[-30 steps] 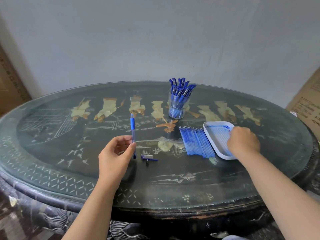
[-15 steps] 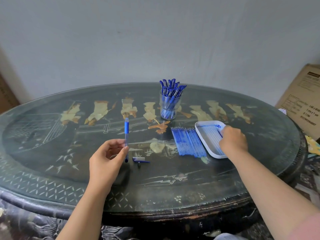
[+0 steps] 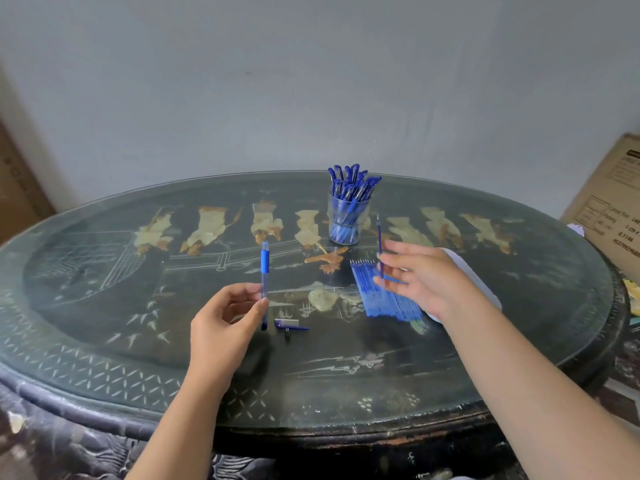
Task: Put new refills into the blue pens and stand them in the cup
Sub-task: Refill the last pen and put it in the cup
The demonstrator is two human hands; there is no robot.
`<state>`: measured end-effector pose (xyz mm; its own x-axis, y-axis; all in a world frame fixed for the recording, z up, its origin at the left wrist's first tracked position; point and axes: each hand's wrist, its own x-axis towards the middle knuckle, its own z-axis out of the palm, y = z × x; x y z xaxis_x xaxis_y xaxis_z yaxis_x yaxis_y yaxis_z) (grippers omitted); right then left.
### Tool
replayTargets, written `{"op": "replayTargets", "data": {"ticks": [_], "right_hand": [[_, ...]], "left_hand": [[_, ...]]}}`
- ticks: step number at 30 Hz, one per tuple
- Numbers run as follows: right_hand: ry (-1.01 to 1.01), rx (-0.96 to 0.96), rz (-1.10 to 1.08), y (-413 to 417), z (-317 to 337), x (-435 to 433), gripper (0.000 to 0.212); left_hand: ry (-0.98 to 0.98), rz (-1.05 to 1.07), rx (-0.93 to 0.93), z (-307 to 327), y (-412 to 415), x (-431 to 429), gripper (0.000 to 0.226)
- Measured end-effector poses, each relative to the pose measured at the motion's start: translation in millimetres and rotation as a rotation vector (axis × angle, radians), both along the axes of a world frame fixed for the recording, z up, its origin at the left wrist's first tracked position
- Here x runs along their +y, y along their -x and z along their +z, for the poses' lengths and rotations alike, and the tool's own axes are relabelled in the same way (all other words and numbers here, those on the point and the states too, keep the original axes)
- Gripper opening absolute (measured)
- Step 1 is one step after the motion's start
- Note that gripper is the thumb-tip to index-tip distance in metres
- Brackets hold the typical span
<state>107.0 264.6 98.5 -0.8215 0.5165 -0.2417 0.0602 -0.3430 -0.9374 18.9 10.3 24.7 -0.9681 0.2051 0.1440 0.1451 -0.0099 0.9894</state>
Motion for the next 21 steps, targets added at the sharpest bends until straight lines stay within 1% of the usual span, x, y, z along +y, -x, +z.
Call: {"op": "replayTargets", "data": {"ticks": [3, 5, 8, 13, 21], "right_hand": [[0.076, 0.067, 0.104, 14.4, 7.5, -30.2, 0.025], [0.106, 0.113, 0.126, 25.0, 12.4, -48.1, 0.023], [0.113, 0.193, 0.079, 40.9, 20.3, -68.7, 0.024], [0.068, 0.3, 0.015, 60.1, 32.4, -90.3, 0.019], [0.028, 0.306, -0.033, 65.7, 38.0, -92.4, 0.019]], "left_hand": [[-0.014, -0.025, 0.004, 2.4, -2.3, -0.5, 0.019], [-0.009, -0.035, 0.008, 3.4, -3.2, -0.4, 0.02], [0.0, -0.049, 0.013, 4.8, -4.3, -1.1, 0.022], [0.027, -0.072, 0.037, 7.3, -5.8, -2.7, 0.022], [0.036, -0.085, 0.047, 7.7, -5.5, -4.2, 0.022]]}}
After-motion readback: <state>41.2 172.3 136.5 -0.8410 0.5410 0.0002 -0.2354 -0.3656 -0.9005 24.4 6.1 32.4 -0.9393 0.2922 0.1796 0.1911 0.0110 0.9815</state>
